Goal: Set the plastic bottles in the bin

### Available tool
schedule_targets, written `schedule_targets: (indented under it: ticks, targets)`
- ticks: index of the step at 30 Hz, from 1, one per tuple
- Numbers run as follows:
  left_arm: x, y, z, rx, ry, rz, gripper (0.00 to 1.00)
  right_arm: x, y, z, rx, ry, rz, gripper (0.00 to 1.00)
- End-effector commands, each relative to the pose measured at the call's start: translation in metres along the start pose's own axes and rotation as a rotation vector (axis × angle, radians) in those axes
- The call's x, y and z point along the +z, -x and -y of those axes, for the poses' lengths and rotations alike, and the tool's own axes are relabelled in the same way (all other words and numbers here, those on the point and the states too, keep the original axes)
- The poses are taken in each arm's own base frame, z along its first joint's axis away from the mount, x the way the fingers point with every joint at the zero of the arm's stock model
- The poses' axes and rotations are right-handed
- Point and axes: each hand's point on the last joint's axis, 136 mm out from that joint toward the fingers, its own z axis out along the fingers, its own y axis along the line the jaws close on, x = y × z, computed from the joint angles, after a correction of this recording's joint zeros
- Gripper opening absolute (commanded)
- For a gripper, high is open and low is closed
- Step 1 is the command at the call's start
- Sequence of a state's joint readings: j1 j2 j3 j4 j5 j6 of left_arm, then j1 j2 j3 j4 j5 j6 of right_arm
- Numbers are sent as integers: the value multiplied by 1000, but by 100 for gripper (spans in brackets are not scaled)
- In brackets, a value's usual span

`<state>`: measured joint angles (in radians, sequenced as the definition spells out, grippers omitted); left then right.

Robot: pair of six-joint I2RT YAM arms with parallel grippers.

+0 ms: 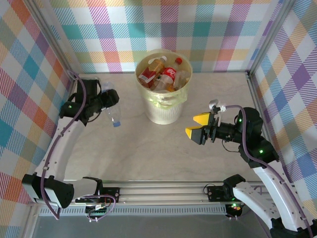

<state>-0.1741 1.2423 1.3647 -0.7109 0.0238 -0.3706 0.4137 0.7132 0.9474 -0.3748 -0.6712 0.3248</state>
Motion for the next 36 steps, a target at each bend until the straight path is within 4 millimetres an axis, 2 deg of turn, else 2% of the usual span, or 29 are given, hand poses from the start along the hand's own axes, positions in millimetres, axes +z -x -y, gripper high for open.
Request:
schedule_targets:
  ticks: [1,6,9,13,17,23,29,36]
  targets:
    - [-16,32,31,91,-109,33,64,-2,6,-8,-53,27,28,100]
    - [-27,74,81,177,-277,88,63,-4,6,-10,-52,29,34,100]
    - [-26,92,105,249,-357,117,63,-6,7,-12,-59,25,42,100]
    - [-19,104,138,326,-456,130,63,-8,8,-14,-64,23,46,100]
    - [-6,104,171,426,-488,117,63,-9,9,-14,-64,20,47,100]
    - [-3,117,218,488,-551,171,63,-9,8,-13,-60,15,49,100]
    - [13,105,257,579,-573,180,64,-12,8,-14,-59,7,48,100]
    - [44,76,269,660,-560,121,64,-16,8,-16,-69,-8,54,100]
